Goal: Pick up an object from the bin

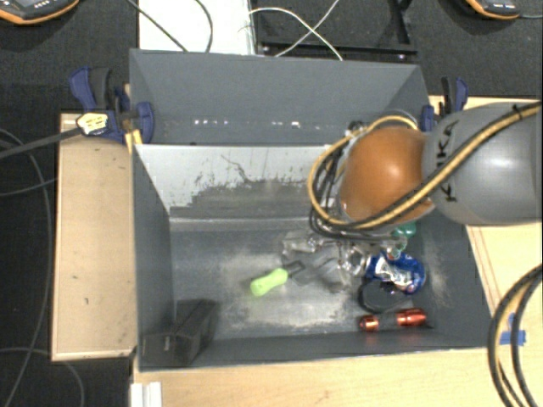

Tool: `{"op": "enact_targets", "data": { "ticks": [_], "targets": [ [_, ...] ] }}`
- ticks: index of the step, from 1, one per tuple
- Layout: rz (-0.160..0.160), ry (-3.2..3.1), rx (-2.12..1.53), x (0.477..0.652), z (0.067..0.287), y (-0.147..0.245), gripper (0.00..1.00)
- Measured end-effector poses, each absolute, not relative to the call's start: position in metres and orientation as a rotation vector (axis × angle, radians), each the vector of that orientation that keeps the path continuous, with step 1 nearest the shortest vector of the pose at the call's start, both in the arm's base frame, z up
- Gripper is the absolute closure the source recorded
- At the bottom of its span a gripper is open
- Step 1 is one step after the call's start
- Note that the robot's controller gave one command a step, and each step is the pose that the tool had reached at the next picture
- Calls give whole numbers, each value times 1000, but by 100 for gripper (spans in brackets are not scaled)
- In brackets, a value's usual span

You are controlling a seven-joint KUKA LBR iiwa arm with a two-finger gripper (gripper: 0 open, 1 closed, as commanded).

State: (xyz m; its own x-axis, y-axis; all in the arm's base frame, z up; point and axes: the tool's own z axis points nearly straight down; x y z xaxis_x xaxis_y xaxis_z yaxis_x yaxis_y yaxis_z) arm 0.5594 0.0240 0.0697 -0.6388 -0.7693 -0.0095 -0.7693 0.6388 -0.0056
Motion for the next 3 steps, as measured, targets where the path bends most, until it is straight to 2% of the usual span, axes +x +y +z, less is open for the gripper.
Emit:
{"op": "enact_targets", "data": {
  "ticks": [1,3],
  "targets": [
    [1,2859,-1278,573,72,43,100],
    [4,2863,-1277,572,77,43,100]
  ]
}}
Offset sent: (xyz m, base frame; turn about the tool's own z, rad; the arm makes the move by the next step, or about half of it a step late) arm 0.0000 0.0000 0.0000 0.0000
